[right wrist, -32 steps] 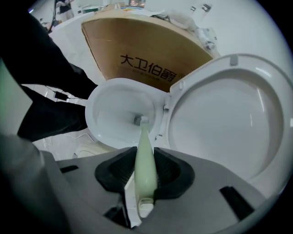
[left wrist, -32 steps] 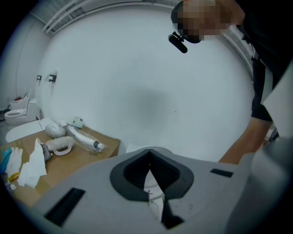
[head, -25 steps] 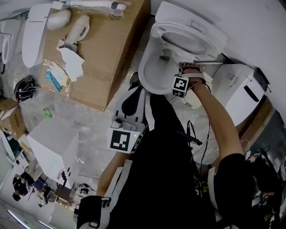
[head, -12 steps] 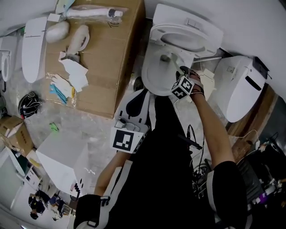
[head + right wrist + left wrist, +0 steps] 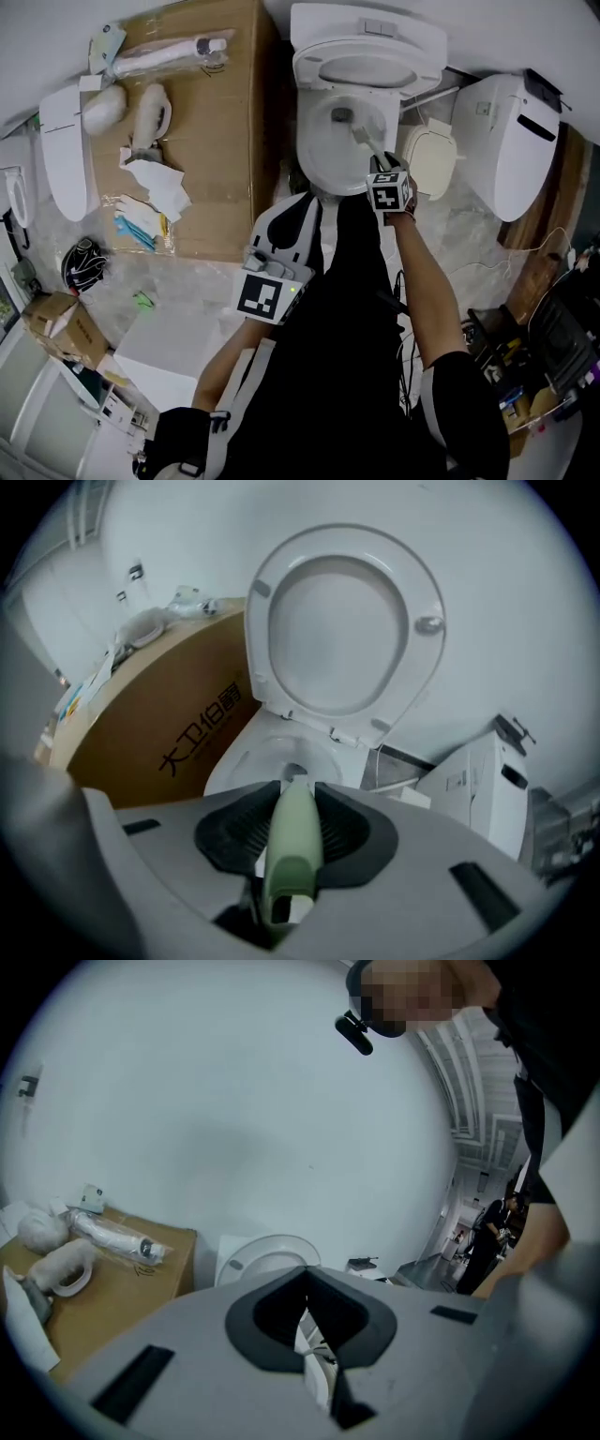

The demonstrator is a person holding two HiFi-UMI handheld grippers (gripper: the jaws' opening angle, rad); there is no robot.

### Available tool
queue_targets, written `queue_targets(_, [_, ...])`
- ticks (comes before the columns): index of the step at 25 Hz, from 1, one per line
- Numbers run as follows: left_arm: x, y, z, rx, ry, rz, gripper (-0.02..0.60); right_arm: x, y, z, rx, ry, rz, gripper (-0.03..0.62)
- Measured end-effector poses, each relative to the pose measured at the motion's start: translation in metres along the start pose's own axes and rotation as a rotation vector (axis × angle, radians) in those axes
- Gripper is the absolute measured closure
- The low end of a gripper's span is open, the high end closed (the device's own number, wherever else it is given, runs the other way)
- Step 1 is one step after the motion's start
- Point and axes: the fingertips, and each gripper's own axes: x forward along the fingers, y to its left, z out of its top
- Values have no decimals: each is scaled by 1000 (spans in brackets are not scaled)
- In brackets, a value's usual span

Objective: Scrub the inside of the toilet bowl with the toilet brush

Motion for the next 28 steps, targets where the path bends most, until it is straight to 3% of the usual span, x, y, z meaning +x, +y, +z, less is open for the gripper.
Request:
queue_targets(3, [-1,1,-6,13,8,-25,574,5,3,-9,129,-7,-4,471])
queue_targets(8, [-8,5,-25,1,58,-49,574,19,11,-18,224,-22,-27,471])
queue_targets(20, [1,29,-33,8,69,-51,574,49,-1,-4,353,-65,-109,471])
queue_targets(28, [20,43,-40,5,87,-61,574,81,-28,-7,690,-84,-151,471])
